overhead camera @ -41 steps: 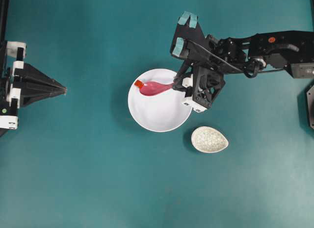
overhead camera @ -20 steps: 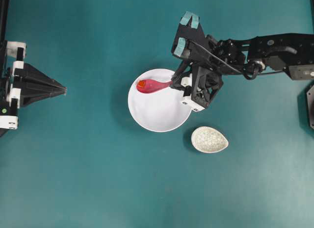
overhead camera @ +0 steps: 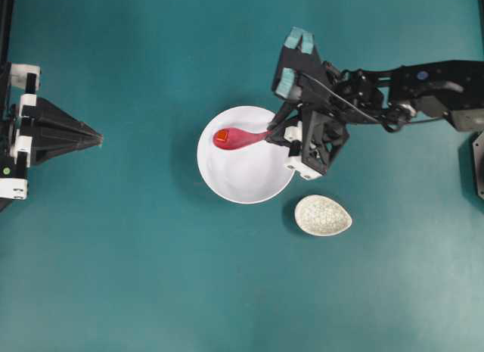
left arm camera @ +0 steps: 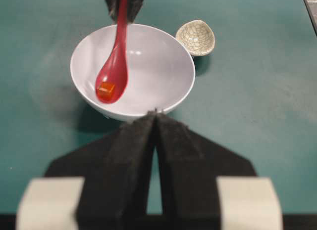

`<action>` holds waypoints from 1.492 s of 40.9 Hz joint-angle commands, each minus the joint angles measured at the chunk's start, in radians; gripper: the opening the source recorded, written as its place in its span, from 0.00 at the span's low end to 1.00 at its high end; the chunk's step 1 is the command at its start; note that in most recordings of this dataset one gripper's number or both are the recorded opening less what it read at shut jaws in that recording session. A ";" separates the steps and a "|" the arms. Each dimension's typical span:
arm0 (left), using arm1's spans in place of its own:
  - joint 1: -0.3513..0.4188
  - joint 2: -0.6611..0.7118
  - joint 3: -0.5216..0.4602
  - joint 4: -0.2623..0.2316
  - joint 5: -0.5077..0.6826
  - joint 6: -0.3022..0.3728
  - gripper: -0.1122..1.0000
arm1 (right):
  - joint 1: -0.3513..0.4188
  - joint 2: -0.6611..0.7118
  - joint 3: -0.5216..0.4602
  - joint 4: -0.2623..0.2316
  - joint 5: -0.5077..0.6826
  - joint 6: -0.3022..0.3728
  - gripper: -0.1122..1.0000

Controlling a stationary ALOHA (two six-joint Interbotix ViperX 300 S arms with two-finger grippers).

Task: Grip the spoon and scoop the red block from the bowl with right arm.

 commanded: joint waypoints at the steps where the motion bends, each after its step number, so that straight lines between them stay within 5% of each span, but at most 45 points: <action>1: 0.003 0.003 -0.018 0.003 -0.005 -0.003 0.10 | 0.021 -0.066 0.006 -0.005 -0.026 -0.002 0.32; 13: 0.002 -0.008 -0.023 0.003 -0.005 -0.014 0.10 | 0.049 -0.255 0.054 -0.008 -0.015 -0.025 0.32; 27: 0.003 -0.048 -0.031 0.003 -0.009 -0.017 0.10 | 0.051 -0.439 0.054 -0.092 0.083 -0.037 0.32; 61: 0.003 -0.058 -0.031 0.003 -0.005 -0.015 0.10 | 0.048 -0.416 0.046 -0.092 0.067 -0.034 0.32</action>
